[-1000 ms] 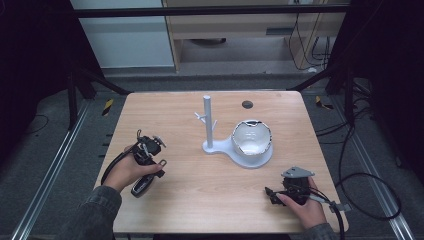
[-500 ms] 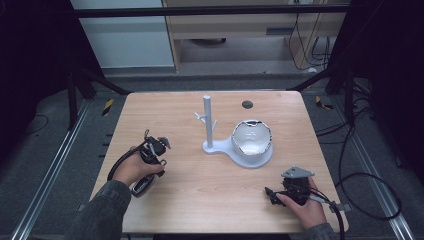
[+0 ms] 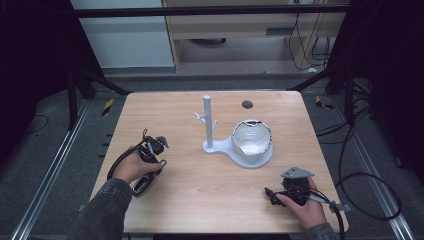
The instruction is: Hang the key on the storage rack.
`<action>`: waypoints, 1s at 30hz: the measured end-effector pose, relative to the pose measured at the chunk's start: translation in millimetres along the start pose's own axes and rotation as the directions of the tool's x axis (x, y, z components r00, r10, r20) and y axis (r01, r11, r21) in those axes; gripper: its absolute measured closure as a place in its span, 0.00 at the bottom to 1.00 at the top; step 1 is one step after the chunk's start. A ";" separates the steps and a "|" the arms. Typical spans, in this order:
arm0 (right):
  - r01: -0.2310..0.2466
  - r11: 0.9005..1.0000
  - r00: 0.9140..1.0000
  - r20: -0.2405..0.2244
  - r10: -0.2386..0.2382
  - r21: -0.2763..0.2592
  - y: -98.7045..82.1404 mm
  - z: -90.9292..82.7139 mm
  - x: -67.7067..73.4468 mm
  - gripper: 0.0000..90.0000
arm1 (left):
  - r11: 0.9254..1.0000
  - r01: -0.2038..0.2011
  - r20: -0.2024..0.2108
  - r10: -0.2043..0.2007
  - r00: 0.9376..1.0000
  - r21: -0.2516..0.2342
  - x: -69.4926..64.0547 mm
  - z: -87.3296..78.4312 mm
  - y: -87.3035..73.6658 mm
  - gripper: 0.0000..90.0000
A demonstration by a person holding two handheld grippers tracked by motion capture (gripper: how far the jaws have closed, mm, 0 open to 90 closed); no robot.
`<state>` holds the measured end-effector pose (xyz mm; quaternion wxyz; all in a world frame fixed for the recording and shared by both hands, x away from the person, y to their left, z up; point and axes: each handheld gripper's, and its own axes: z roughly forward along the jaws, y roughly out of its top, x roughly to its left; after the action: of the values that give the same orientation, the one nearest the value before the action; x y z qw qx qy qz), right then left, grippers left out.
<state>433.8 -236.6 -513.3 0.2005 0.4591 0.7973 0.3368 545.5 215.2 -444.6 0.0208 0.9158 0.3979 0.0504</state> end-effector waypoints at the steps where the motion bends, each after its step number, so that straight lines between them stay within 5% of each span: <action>1: 0.001 1.000 1.000 -0.001 -0.001 0.000 0.0 0.0 0.0 0.01 | 1.000 0.006 -0.002 -0.006 1.000 -0.001 -0.8 0.4 0.3 0.61; 30: 0.006 1.000 1.000 -0.009 -0.006 -0.001 -0.5 -0.4 1.3 0.01 | 1.000 0.007 0.003 -0.007 1.000 0.022 5.6 14.8 1.2 0.77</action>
<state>432.7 -235.8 -513.3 0.1981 0.4550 0.7995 0.3384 551.8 218.5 -458.8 0.0114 0.9147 0.4016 0.0446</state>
